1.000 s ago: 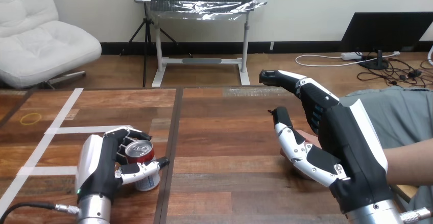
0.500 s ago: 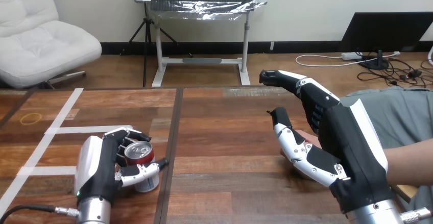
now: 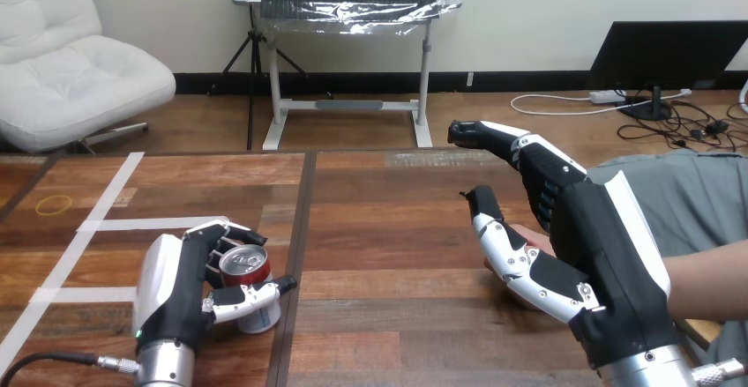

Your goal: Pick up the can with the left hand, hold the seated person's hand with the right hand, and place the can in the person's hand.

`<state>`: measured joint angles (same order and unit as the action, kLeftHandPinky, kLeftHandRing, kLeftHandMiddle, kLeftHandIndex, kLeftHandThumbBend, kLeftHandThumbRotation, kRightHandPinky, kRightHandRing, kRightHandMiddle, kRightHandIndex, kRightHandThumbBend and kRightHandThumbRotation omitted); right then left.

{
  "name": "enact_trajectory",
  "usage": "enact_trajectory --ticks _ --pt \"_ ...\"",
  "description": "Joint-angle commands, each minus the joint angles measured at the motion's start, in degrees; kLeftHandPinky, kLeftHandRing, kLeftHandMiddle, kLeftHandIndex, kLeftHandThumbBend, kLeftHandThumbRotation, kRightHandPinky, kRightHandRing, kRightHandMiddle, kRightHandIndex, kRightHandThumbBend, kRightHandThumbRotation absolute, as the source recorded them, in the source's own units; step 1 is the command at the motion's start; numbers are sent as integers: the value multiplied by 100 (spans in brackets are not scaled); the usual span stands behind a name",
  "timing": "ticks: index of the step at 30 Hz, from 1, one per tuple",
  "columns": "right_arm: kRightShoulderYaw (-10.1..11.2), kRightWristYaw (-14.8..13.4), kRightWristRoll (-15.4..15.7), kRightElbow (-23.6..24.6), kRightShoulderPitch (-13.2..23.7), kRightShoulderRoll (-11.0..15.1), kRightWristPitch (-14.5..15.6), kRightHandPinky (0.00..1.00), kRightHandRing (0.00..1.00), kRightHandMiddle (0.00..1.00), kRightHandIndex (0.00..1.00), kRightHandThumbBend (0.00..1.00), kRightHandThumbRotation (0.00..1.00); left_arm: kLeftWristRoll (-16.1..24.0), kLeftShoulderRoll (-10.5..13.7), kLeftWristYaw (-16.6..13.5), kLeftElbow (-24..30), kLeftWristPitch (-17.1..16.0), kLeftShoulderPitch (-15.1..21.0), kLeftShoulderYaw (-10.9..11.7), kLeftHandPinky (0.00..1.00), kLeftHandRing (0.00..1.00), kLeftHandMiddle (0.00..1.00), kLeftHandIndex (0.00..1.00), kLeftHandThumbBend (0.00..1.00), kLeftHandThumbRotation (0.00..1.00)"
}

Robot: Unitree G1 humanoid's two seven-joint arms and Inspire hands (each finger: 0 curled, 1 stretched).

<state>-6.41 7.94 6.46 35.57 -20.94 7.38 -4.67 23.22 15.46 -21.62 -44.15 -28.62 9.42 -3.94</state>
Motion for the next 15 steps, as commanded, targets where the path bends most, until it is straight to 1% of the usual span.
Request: enact_trajectory --ticks 1,6,7,15 --pt "46 -2 -73 81 268 6 -121 100 90 82 76 19 0 -26 -6 46 495 -122 240 -57 37 41 48 52 66 0" --pt "46 -10 -52 71 275 3 -129 100 90 82 76 20 0 -68 -42 133 598 -122 232 -44 39 42 48 52 66 0" --pt "48 -14 -43 73 274 4 -129 100 90 82 76 20 0 -52 -49 142 652 -81 225 -48 39 42 48 52 65 0" --pt "52 -33 -2 79 279 -1 -117 100 89 81 75 22 0 121 -40 131 913 119 192 -84 35 40 47 52 65 0"
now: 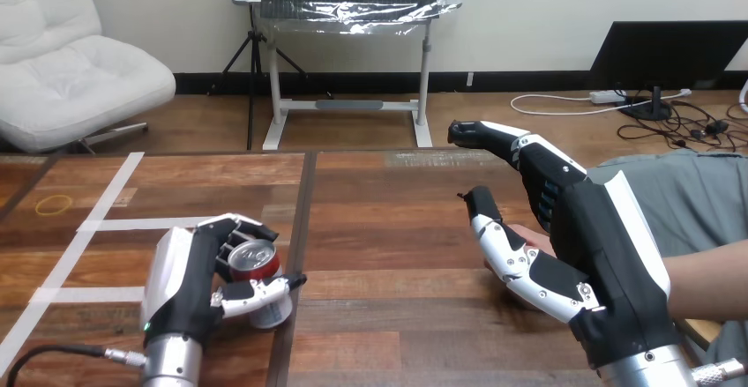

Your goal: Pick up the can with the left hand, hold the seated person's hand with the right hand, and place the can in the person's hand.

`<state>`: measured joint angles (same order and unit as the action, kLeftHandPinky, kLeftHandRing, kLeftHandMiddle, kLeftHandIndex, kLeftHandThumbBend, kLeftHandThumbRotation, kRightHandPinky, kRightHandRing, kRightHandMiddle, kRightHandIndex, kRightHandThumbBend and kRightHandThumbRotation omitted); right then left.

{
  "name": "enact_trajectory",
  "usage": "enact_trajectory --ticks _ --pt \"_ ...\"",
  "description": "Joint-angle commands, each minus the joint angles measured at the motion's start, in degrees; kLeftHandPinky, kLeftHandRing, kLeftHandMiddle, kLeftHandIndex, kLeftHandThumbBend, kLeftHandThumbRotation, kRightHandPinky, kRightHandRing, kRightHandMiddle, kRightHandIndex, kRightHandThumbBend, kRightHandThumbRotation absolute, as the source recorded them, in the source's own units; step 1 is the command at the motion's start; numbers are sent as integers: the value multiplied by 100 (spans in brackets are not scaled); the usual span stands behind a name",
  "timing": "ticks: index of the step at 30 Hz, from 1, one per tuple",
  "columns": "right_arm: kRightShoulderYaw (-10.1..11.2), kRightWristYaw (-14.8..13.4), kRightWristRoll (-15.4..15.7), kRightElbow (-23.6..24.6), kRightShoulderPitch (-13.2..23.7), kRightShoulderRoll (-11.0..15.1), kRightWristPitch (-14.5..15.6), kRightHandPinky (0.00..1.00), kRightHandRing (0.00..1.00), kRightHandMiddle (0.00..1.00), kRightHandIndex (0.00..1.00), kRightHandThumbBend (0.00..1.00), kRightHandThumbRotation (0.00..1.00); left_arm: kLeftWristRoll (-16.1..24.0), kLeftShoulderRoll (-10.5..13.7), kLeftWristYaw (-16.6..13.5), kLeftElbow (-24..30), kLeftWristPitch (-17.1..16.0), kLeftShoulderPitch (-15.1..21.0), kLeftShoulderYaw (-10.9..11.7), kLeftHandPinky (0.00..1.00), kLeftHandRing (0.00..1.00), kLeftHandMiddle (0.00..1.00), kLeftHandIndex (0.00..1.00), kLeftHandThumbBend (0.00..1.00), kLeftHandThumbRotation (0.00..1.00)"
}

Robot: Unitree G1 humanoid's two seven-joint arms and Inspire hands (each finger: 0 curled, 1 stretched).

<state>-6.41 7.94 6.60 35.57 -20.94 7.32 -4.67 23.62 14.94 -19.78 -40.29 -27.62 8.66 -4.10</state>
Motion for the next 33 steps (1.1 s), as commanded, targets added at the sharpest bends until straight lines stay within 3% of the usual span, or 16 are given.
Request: enact_trajectory --ticks 1,21,33 --pt "56 -32 -14 78 277 8 -120 100 89 81 75 22 0 98 12 -48 572 34 259 -73 34 40 47 52 65 0" --pt "59 -30 -67 60 285 -20 -114 100 89 81 75 23 0 174 48 22 1021 113 170 -112 36 41 47 52 64 0" --pt "52 -43 -45 72 298 -32 -55 100 89 81 75 24 0 182 53 104 1247 -9 145 -102 38 42 49 53 63 0"
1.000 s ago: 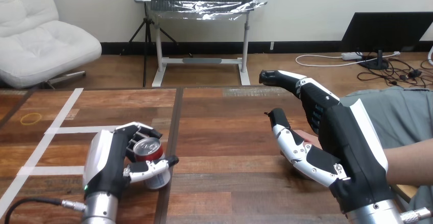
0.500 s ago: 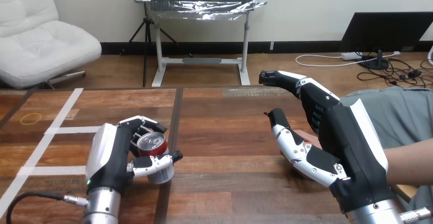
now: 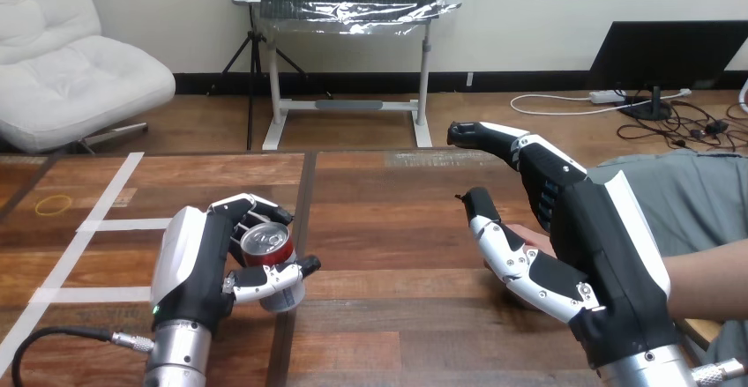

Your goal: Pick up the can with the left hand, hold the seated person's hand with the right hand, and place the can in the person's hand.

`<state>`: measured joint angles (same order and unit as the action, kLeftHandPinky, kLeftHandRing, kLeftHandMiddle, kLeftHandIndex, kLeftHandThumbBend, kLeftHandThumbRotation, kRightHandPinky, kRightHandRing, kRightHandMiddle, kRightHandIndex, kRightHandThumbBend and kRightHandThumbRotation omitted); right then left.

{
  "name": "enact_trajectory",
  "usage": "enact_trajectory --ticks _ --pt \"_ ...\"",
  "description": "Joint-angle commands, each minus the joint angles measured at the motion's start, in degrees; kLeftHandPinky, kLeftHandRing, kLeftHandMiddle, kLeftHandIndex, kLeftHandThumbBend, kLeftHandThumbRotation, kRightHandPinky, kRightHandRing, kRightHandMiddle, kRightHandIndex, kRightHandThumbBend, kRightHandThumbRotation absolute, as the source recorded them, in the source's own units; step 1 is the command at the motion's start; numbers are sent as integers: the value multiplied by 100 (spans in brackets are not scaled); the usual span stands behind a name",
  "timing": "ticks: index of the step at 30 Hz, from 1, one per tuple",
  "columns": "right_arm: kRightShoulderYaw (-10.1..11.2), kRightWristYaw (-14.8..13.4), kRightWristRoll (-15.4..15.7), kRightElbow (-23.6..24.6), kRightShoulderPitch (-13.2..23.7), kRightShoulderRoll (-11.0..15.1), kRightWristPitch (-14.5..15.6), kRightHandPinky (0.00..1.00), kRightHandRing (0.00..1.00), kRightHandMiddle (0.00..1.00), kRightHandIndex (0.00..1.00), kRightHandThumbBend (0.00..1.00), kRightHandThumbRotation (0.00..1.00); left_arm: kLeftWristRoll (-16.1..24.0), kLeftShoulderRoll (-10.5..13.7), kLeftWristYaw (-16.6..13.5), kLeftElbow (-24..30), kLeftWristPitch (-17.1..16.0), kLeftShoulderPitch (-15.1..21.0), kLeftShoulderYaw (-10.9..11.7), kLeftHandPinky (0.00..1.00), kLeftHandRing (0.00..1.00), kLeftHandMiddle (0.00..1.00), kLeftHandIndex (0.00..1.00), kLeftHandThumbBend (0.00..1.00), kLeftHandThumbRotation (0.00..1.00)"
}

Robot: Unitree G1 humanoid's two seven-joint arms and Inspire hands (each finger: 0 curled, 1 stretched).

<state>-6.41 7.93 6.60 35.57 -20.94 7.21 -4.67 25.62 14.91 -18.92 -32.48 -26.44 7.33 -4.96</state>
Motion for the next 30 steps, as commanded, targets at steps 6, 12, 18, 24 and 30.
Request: enact_trajectory --ticks 6,12,18,24,30 --pt "41 -60 -20 91 301 -39 -23 100 89 81 75 25 0 -61 47 149 618 -105 273 -14 39 43 49 53 62 0" --pt "46 -57 -13 65 313 -38 -54 100 89 81 75 26 0 56 79 102 646 -239 317 -56 39 43 49 53 63 0" --pt "45 -63 -16 52 316 -47 -56 100 89 81 75 26 0 126 87 67 686 -284 361 -109 38 43 49 53 63 0" --pt "45 -78 5 38 315 -54 -83 100 89 81 75 27 0 83 59 117 647 -408 441 -137 38 43 49 52 63 0" --pt "60 -108 50 18 309 -54 -113 100 89 81 74 28 0 105 28 188 709 -373 491 -168 38 43 49 52 63 0"
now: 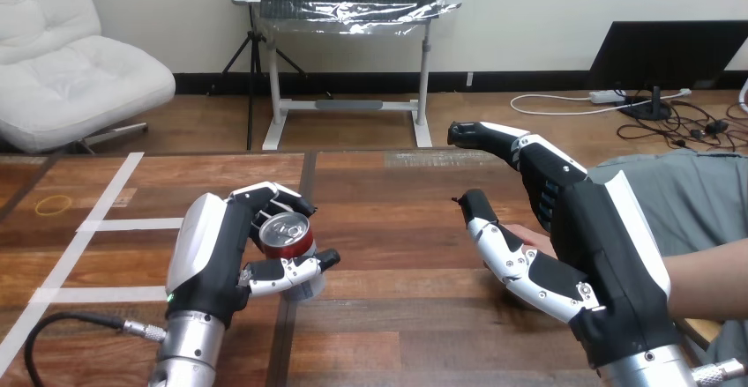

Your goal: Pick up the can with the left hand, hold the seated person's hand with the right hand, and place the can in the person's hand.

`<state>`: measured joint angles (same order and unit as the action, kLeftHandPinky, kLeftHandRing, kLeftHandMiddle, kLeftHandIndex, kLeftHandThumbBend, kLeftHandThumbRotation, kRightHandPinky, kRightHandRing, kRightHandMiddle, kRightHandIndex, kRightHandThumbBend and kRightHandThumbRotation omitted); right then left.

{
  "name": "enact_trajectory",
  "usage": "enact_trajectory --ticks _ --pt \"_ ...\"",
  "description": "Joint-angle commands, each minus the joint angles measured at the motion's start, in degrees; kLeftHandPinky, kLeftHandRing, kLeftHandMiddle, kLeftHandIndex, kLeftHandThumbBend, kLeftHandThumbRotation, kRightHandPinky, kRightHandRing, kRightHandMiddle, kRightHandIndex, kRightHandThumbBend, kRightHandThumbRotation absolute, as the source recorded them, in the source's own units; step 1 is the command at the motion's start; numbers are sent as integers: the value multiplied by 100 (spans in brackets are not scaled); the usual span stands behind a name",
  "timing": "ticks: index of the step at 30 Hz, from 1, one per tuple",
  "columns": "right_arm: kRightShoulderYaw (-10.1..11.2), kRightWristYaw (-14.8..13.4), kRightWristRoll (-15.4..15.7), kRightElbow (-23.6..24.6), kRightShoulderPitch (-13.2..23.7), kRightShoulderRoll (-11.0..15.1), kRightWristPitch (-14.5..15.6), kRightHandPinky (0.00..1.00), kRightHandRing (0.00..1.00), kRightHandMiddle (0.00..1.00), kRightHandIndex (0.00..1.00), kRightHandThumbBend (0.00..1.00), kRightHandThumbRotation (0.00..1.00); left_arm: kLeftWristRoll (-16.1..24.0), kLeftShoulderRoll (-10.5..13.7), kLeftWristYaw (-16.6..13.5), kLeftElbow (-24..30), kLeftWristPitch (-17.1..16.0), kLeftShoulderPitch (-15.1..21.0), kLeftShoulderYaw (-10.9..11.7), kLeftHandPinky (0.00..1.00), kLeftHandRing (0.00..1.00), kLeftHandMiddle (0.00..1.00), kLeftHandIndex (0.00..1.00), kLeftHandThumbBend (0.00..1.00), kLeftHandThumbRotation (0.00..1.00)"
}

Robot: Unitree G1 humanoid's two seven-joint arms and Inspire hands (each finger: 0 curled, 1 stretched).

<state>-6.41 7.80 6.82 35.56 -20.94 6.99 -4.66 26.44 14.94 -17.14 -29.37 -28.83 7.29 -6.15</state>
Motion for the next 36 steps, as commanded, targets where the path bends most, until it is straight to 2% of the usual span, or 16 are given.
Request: enact_trajectory --ticks 1,14,32,36 --pt "61 -98 23 14 309 -36 -121 100 89 81 74 28 0 29 22 18 406 -124 501 -52 38 43 49 52 63 0" --pt "71 -156 21 -24 295 -54 -166 100 89 81 75 31 0 282 7 85 652 93 525 -114 36 41 48 51 63 0" --pt "58 -185 -8 30 253 -76 -82 100 90 82 75 32 0 334 17 337 880 301 575 -207 34 39 47 51 62 0" --pt "96 -195 -5 -39 274 -53 -176 100 90 82 75 33 0 315 13 407 892 286 608 -222 35 40 47 51 62 0"
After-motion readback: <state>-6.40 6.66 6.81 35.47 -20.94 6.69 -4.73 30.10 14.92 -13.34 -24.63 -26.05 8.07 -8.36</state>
